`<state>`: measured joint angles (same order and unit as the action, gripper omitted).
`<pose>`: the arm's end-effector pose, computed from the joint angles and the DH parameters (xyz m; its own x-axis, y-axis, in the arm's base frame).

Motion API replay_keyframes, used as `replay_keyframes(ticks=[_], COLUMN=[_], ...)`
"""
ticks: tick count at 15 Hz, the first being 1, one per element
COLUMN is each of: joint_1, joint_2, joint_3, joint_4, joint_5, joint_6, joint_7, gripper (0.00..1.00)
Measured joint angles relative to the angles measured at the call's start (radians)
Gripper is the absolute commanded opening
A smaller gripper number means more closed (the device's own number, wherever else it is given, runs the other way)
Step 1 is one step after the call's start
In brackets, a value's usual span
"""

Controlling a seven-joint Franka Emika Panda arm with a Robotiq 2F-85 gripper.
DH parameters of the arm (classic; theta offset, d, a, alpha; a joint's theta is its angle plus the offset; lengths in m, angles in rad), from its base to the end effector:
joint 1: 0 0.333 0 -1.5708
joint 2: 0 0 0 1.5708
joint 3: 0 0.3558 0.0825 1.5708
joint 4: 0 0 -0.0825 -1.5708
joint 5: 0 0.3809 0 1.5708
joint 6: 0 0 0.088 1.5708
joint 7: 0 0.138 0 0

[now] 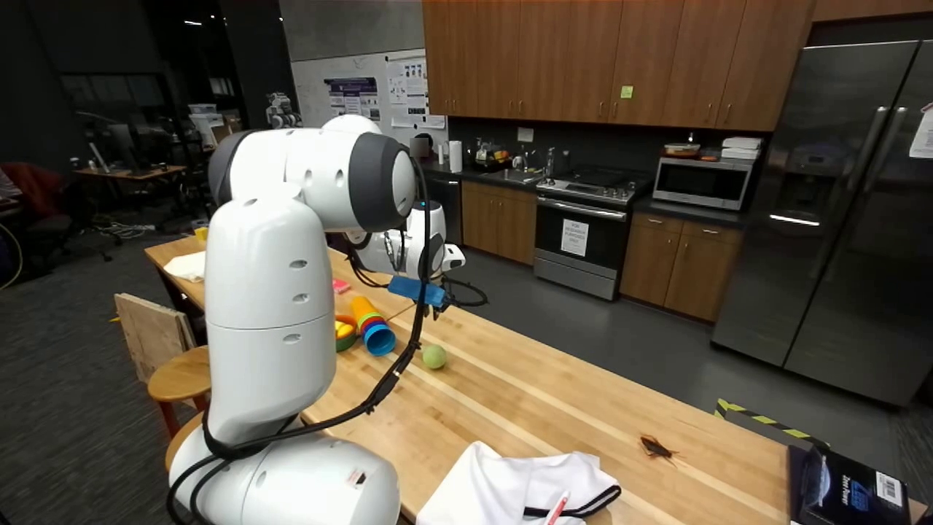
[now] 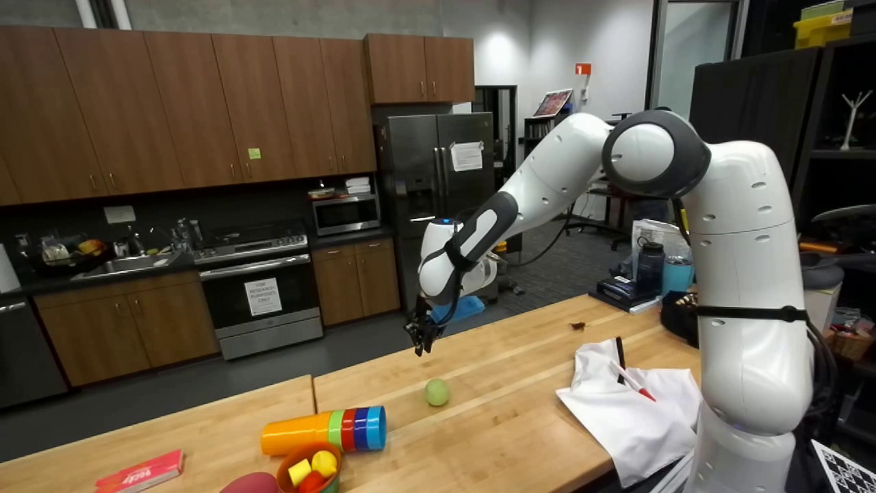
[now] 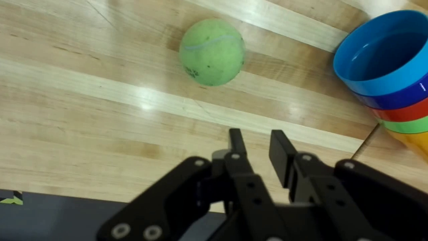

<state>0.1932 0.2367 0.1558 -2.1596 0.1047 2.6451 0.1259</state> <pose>0.5667 0.2025 0.3251 0.9678 0.1090 0.2268 0.1425 -0.9803 -0.1368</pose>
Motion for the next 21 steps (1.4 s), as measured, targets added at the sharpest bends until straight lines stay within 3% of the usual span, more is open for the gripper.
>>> replay_keyframes(ticks=[3, 8, 17, 21], joint_1=[0.005, 0.009, 0.054, 0.093], joint_2=[0.009, 0.044, 0.154, 0.211], joint_3=[-0.002, -0.019, -0.007, -0.036], joint_4=[-0.001, 0.01, 0.091, 0.134], joint_5=[-0.044, -0.151, -0.164, -0.257], joint_6=[-0.025, -0.103, -0.119, -0.117], joint_7=[0.003, 0.013, 0.005, 0.031], gripper=[0.65, 0.99, 1.0, 1.0])
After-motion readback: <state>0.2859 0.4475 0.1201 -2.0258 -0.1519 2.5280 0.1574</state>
